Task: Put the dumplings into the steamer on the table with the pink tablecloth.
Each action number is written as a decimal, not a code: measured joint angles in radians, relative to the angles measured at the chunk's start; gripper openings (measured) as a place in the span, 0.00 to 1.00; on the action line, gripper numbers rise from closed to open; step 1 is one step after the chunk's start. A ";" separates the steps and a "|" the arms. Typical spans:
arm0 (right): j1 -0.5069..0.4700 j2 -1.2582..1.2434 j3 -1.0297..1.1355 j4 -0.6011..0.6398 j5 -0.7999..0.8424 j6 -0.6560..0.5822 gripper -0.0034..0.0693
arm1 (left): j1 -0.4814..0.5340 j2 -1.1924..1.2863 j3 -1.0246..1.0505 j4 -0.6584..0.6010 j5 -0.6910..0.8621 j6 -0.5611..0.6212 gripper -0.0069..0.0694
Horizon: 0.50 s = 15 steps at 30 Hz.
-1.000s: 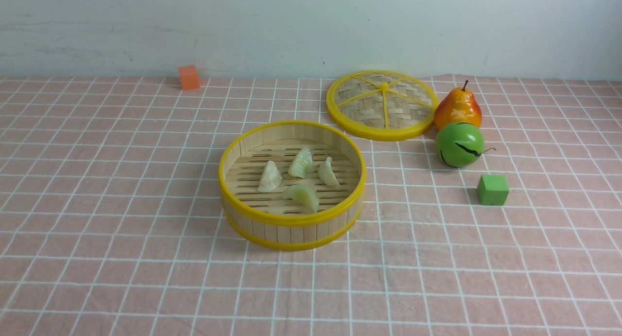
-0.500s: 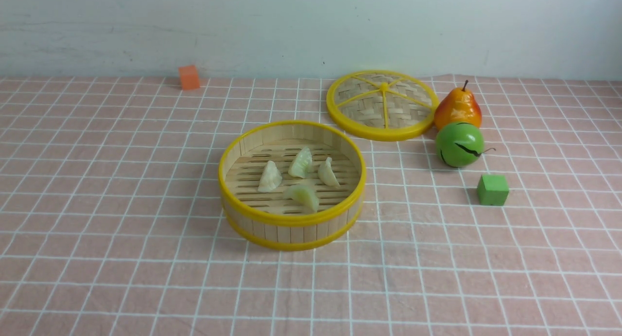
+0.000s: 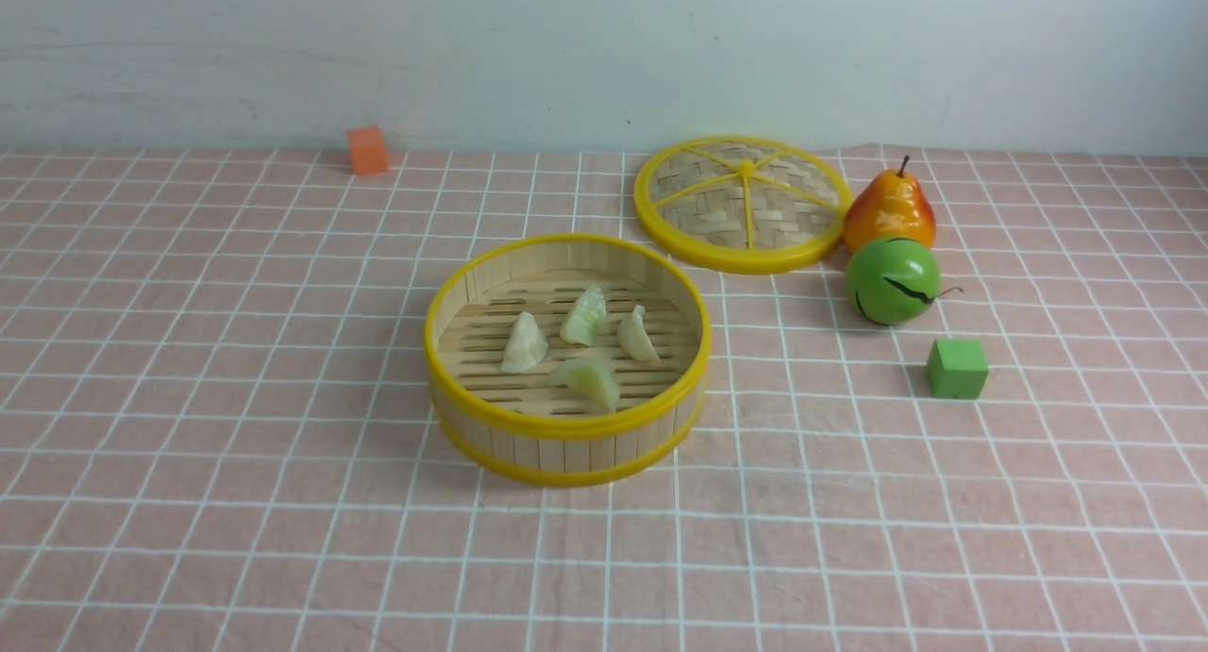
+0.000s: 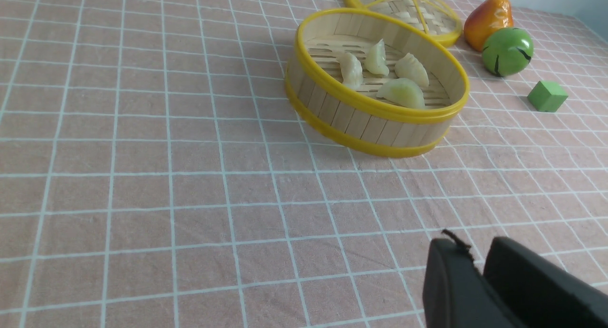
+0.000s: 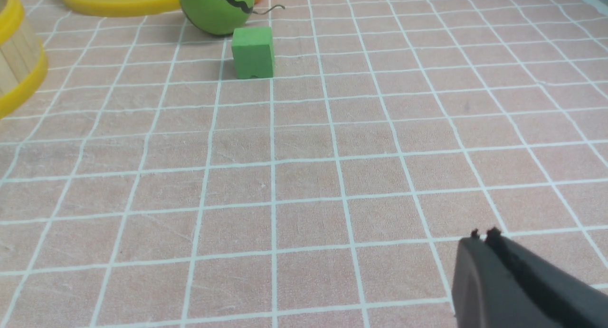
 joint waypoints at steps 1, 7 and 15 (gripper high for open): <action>0.000 0.000 0.000 0.000 0.000 0.000 0.04 | 0.000 0.000 0.003 -0.002 -0.005 0.000 0.23; 0.000 0.000 0.000 0.000 0.001 0.002 0.05 | 0.055 0.000 0.069 -0.030 -0.128 0.000 0.22; 0.000 0.000 0.000 0.000 0.002 0.002 0.06 | 0.361 -0.029 0.279 -0.101 -0.454 0.061 0.07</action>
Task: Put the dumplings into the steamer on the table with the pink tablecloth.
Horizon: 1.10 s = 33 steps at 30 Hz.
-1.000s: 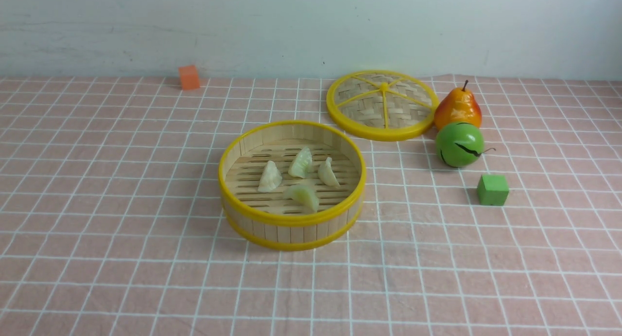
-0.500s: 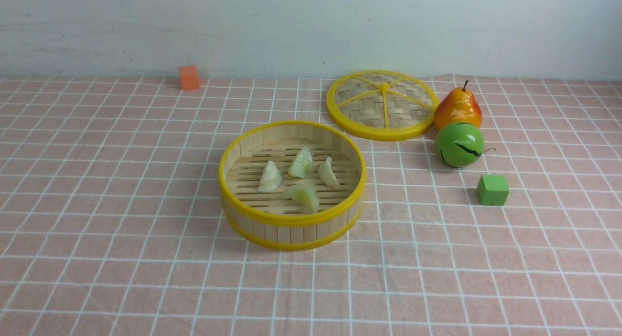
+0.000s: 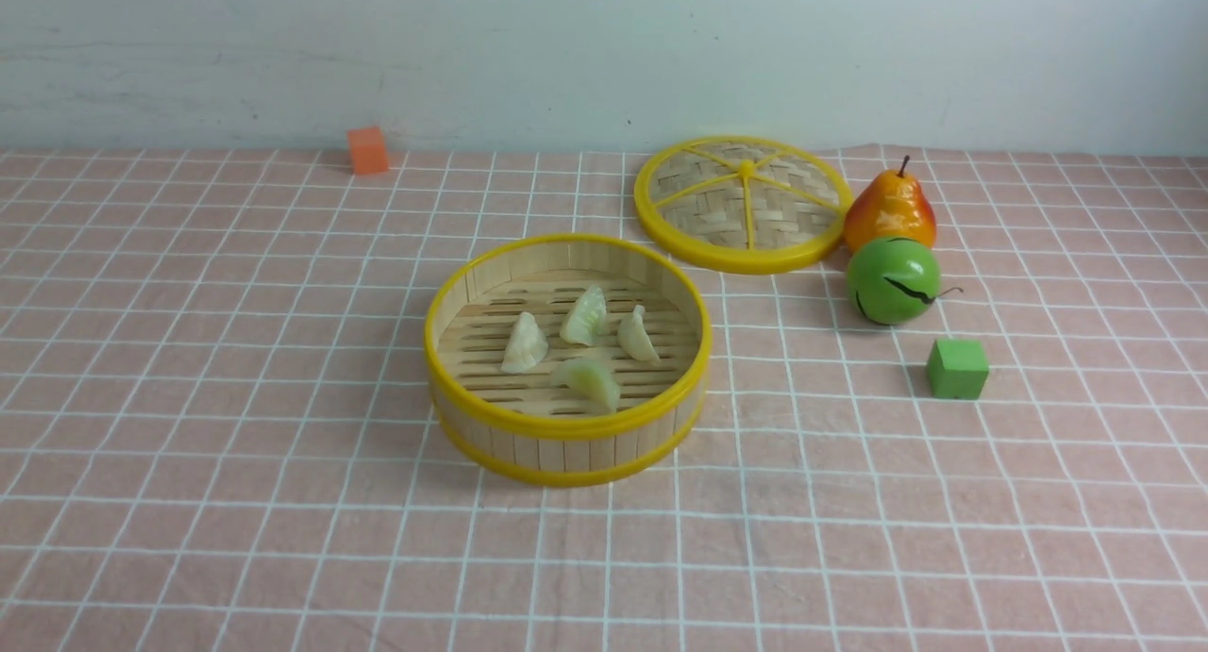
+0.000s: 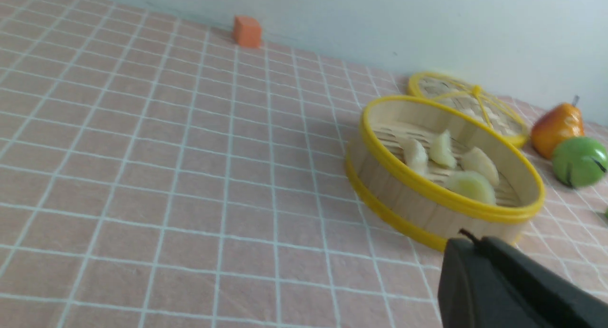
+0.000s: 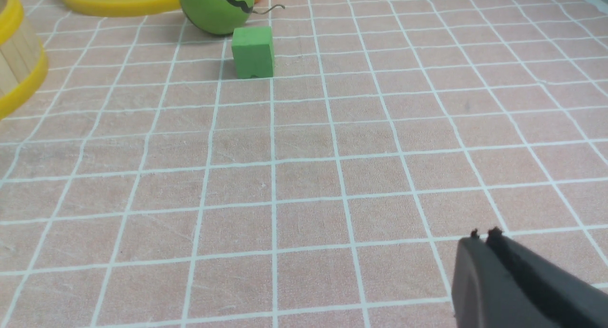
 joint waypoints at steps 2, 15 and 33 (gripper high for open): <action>0.000 0.000 0.000 0.000 0.000 0.000 0.06 | 0.064 -0.010 0.050 -0.032 -0.062 0.056 0.07; 0.000 0.000 0.000 0.000 0.000 0.000 0.08 | 0.208 -0.012 0.187 -0.082 -0.034 0.224 0.07; 0.000 0.000 0.000 0.000 0.000 0.000 0.10 | 0.208 -0.012 0.190 -0.082 0.009 0.225 0.07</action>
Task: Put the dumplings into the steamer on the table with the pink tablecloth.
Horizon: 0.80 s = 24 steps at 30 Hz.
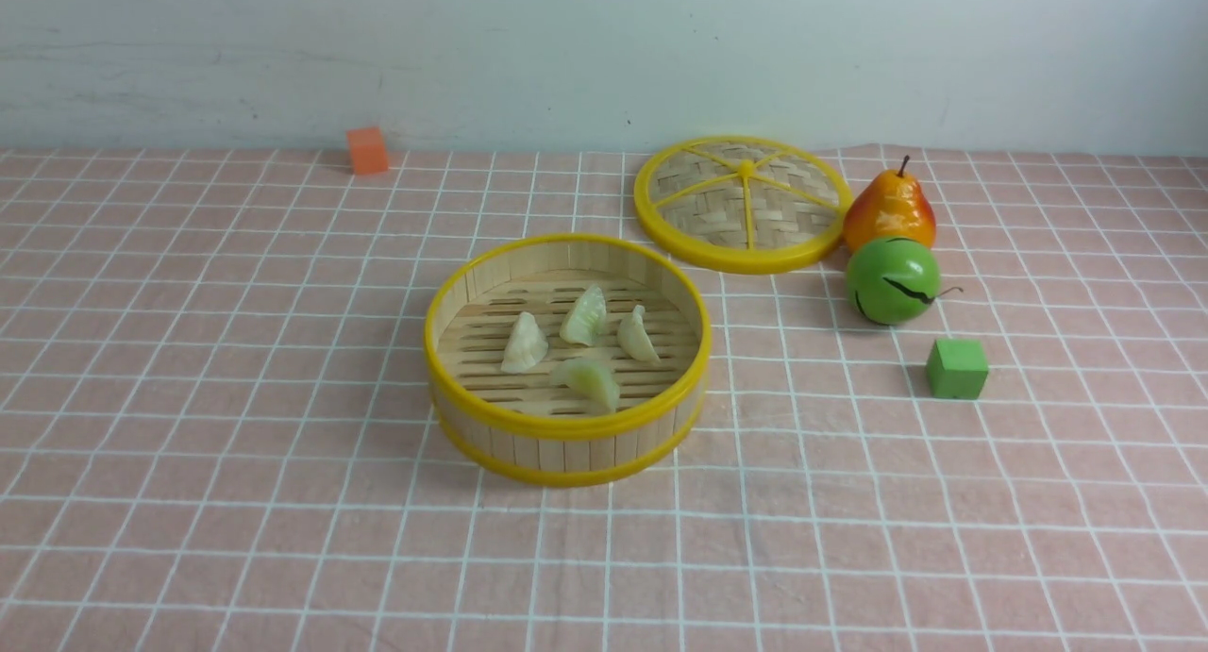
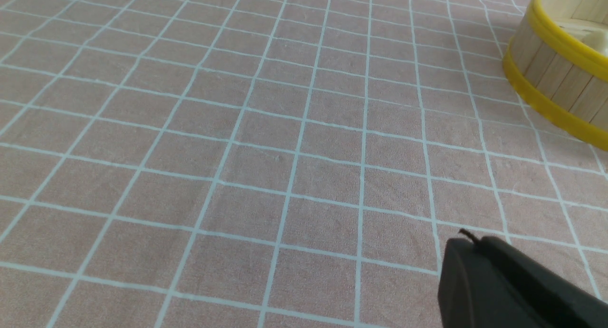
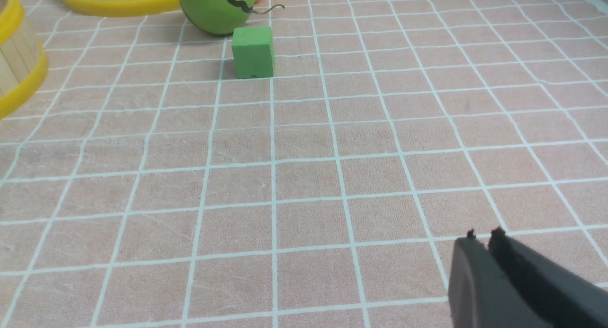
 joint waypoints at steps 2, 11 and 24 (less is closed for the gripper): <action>0.000 0.000 0.000 0.000 0.000 0.000 0.10 | 0.000 0.000 0.000 0.000 0.000 0.000 0.07; 0.000 0.000 0.000 0.000 0.000 0.000 0.10 | 0.000 0.000 0.000 0.000 0.000 0.000 0.07; 0.000 0.000 0.000 0.000 0.000 0.000 0.13 | 0.000 0.000 0.000 0.000 -0.001 0.000 0.07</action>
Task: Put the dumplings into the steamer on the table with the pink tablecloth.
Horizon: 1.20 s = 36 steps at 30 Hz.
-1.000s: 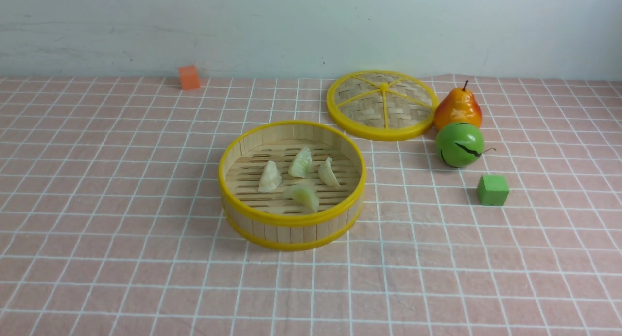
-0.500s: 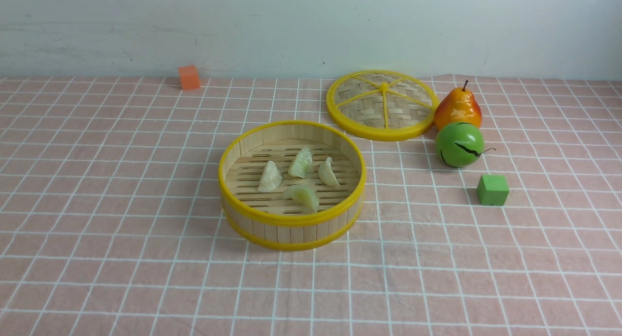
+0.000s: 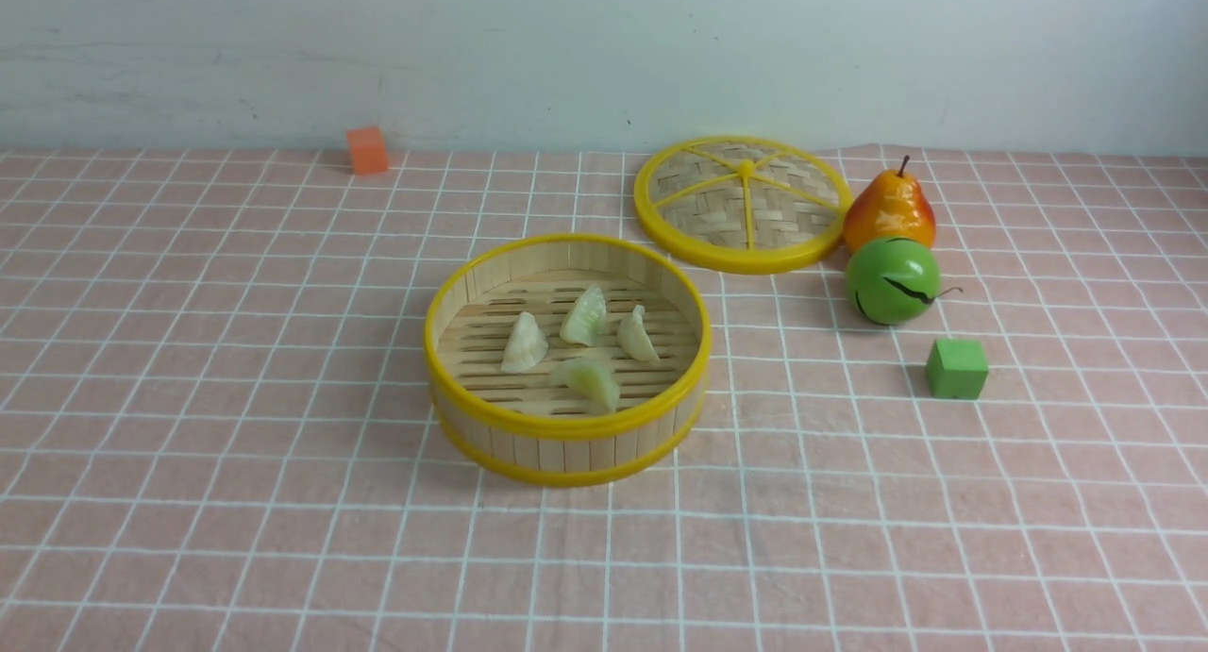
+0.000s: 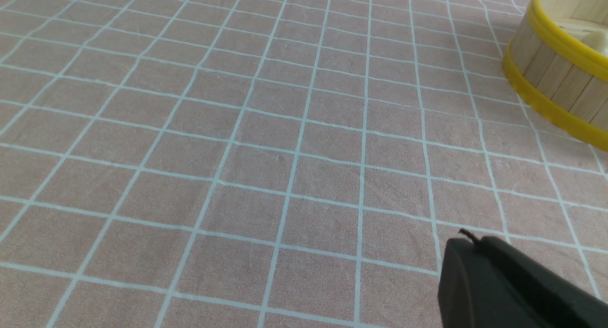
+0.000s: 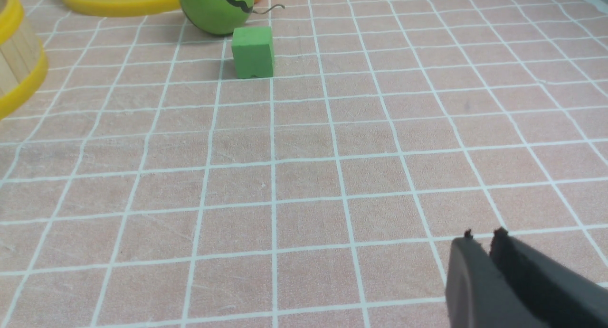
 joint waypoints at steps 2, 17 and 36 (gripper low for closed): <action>0.000 0.000 0.000 0.000 0.000 0.000 0.13 | 0.000 0.000 0.000 0.000 0.000 0.000 0.07; 0.000 0.000 0.000 0.000 0.000 0.000 0.15 | 0.000 0.000 0.000 0.000 0.000 0.000 0.08; 0.000 0.000 0.000 0.000 0.000 0.000 0.18 | 0.000 0.000 0.000 0.000 0.000 0.000 0.11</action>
